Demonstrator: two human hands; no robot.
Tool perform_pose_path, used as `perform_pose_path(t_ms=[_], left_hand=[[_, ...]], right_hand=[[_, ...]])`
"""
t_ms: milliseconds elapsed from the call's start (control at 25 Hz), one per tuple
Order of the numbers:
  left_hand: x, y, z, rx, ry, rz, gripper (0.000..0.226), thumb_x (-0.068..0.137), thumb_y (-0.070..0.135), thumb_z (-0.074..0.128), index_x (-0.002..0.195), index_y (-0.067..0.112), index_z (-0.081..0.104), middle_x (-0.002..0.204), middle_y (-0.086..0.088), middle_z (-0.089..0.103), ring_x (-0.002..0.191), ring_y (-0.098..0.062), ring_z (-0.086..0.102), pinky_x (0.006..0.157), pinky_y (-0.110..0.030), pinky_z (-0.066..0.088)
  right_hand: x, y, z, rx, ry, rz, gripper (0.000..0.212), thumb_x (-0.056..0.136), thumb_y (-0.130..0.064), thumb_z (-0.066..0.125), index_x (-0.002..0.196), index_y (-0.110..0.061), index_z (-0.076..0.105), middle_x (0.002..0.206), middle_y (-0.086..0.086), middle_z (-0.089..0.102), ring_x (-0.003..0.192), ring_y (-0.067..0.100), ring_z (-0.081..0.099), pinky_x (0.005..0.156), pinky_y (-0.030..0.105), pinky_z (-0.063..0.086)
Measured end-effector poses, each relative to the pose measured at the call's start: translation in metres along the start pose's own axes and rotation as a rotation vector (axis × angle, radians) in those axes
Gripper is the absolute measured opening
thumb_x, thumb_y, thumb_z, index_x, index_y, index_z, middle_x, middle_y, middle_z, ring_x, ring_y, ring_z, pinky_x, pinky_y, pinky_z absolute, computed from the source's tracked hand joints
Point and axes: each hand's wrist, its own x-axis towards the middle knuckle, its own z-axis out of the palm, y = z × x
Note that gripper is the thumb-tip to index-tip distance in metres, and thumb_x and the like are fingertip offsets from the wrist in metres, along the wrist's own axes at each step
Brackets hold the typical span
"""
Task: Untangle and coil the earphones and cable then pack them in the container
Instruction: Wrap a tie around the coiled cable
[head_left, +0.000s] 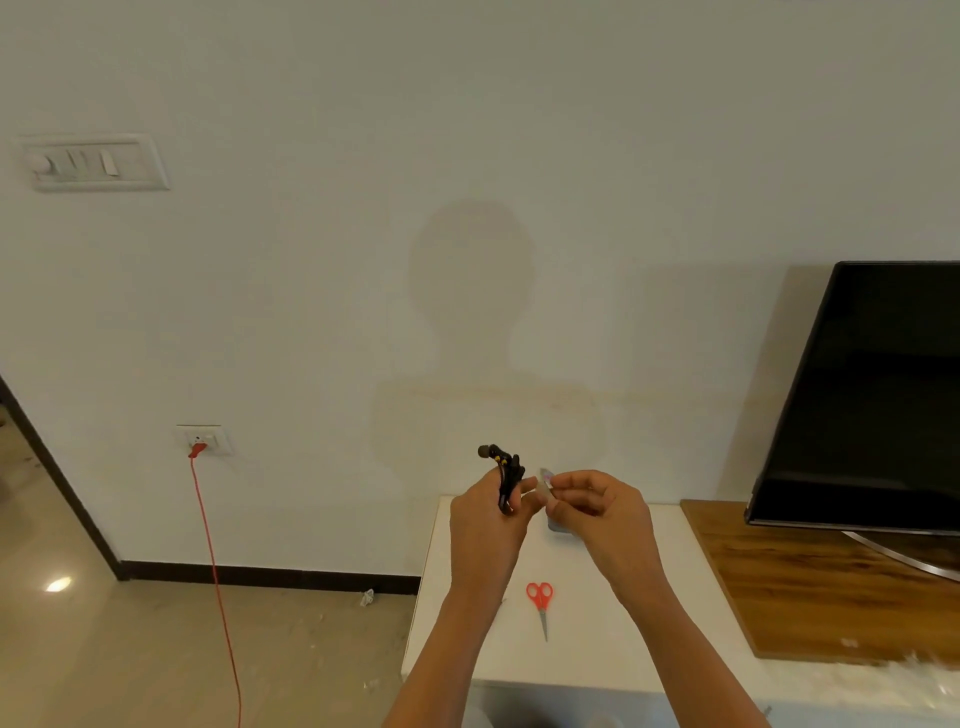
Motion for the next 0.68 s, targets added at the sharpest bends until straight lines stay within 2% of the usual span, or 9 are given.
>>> perform_pose_path(t_ms=[80,120,240,320,400,480,600,680], left_hand=[[0.0,-0.002,0.001,0.094,0.011,0.035,0.033,0.082,0.029,0.073,0.063,0.024,0.047,0.053,0.01,0.05,0.068,-0.011,0.068,0.055,-0.016,0.046],[-0.001,-0.003,0.002,0.139,0.027,0.061,0.029,0.083,0.028,0.073,0.065,0.02,0.051,0.051,0.012,0.048,0.06,-0.007,0.063,0.052,-0.012,0.042],[-0.003,-0.001,0.003,0.212,0.079,0.148,0.021,0.085,0.021,0.071,0.07,0.012,0.059,0.048,0.001,0.049,0.049,0.004,0.05,0.048,-0.006,0.035],[-0.003,-0.003,0.004,0.248,0.09,0.181,0.019,0.087,0.022,0.068,0.081,0.005,0.066,0.054,-0.003,0.055,0.044,-0.001,0.045,0.052,-0.004,0.037],[-0.002,-0.006,0.006,0.296,0.075,0.17,0.023,0.091,0.028,0.062,0.097,0.006,0.068,0.069,-0.006,0.067,0.048,-0.007,0.04,0.053,-0.007,0.036],[-0.004,-0.009,0.009,0.328,0.08,0.163,0.024,0.094,0.028,0.057,0.107,0.01,0.065,0.08,-0.008,0.069,0.058,-0.012,0.043,0.054,-0.011,0.032],[-0.008,-0.007,0.013,0.296,0.084,0.165,0.022,0.096,0.023,0.053,0.111,0.009,0.062,0.085,-0.008,0.068,0.073,-0.021,0.058,0.063,-0.015,0.033],[-0.01,-0.006,0.014,0.222,0.068,0.126,0.021,0.096,0.021,0.053,0.111,0.008,0.061,0.081,-0.001,0.064,0.07,-0.014,0.058,0.061,-0.013,0.037]], right_hand=[[-0.001,0.0,0.0,-0.039,0.008,-0.014,0.017,0.076,-0.019,0.078,0.083,-0.028,0.067,0.069,-0.017,0.074,0.072,0.0,0.07,0.063,0.006,0.051],[-0.001,0.001,0.001,-0.055,0.013,-0.015,0.018,0.075,-0.018,0.079,0.083,-0.028,0.066,0.068,-0.02,0.073,0.071,-0.003,0.069,0.062,0.004,0.049],[0.0,0.003,0.001,-0.098,0.022,-0.011,0.02,0.075,-0.014,0.079,0.081,-0.027,0.065,0.065,-0.024,0.07,0.07,-0.007,0.067,0.058,0.001,0.046],[-0.001,0.003,0.002,-0.127,0.021,-0.011,0.019,0.075,-0.013,0.078,0.083,-0.024,0.065,0.063,-0.026,0.069,0.069,-0.009,0.066,0.057,0.0,0.045],[-0.001,0.004,0.003,-0.142,0.025,-0.015,0.018,0.076,-0.013,0.078,0.083,-0.023,0.065,0.062,-0.026,0.069,0.069,-0.01,0.066,0.057,0.0,0.045],[-0.001,0.005,0.004,-0.139,0.034,-0.01,0.019,0.076,-0.012,0.078,0.083,-0.024,0.064,0.061,-0.023,0.069,0.069,-0.011,0.065,0.057,0.0,0.045],[-0.001,0.007,0.008,-0.15,0.045,-0.006,0.02,0.079,-0.011,0.076,0.085,-0.026,0.064,0.073,-0.016,0.069,0.071,-0.011,0.065,0.057,0.0,0.046],[-0.002,0.007,0.01,-0.181,0.03,-0.029,0.018,0.083,-0.014,0.073,0.094,-0.025,0.064,0.082,-0.012,0.069,0.073,-0.005,0.066,0.059,0.003,0.047]])
